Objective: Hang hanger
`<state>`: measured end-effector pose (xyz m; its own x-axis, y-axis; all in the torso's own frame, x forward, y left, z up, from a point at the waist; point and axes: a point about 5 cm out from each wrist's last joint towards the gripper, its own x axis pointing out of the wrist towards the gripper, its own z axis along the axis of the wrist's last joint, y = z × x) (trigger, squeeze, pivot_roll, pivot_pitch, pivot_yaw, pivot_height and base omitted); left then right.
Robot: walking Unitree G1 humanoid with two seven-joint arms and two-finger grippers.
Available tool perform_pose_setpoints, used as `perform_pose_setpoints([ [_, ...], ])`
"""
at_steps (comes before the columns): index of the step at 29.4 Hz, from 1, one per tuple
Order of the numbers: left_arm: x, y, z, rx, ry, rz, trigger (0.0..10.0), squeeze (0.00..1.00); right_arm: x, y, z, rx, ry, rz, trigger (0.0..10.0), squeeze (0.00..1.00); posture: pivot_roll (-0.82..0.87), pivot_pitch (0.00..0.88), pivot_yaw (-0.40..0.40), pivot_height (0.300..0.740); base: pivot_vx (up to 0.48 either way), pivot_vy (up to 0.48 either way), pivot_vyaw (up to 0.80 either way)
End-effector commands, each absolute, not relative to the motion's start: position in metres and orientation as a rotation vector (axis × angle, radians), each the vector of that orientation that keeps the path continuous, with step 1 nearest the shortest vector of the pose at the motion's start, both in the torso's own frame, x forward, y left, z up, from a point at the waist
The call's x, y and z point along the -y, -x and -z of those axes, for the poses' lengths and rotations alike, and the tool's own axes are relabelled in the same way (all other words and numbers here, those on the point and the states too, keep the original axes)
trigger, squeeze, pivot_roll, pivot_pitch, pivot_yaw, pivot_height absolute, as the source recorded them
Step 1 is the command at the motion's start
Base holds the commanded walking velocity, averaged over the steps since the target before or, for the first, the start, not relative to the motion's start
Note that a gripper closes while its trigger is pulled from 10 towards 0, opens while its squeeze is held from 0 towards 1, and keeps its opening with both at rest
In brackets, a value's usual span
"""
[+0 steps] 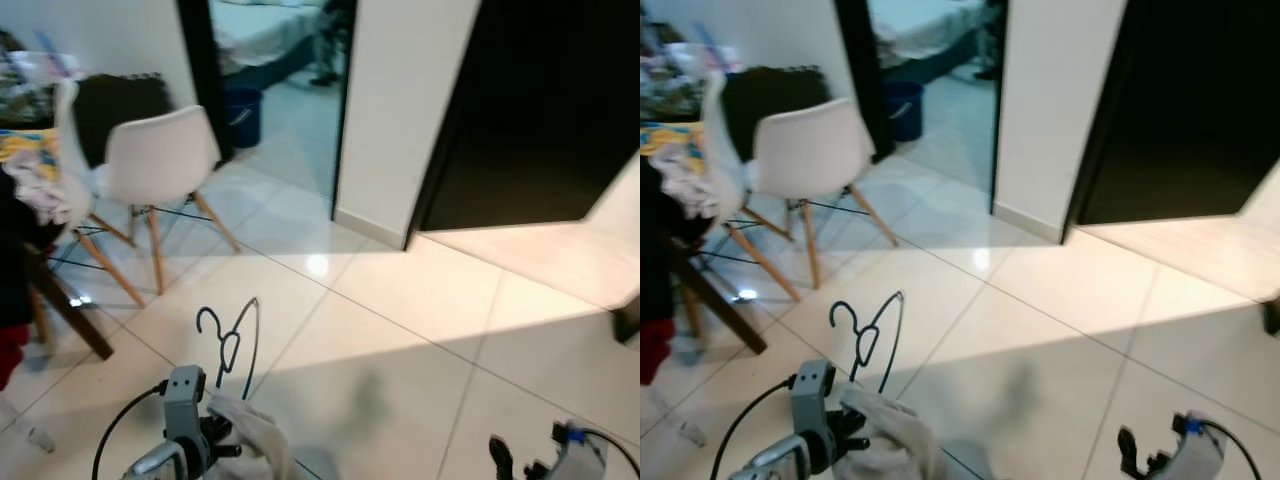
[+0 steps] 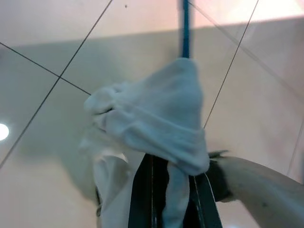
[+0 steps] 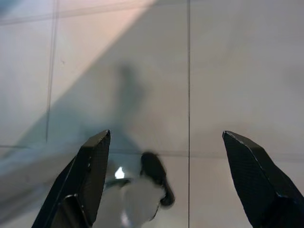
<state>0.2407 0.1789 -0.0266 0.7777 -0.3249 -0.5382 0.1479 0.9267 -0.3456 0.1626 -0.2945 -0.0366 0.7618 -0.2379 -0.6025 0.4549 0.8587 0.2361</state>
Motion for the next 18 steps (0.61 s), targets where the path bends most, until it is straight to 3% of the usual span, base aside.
perform_pose_setpoints([
  [1,-0.178,-0.241,0.025,-0.622,0.296,0.268,10.0,0.00,0.295,-0.158,0.041,-0.618,-0.379,0.384,10.0,0.00,-0.03,0.155,0.039,0.740,0.000,0.000,-0.79],
  [18,-0.177,-0.237,0.029,-0.643,0.288,0.306,10.0,0.00,0.280,-0.164,0.030,-0.589,-0.358,0.326,10.0,0.00,-0.04,0.162,0.053,0.740,0.000,0.000,-0.79],
])
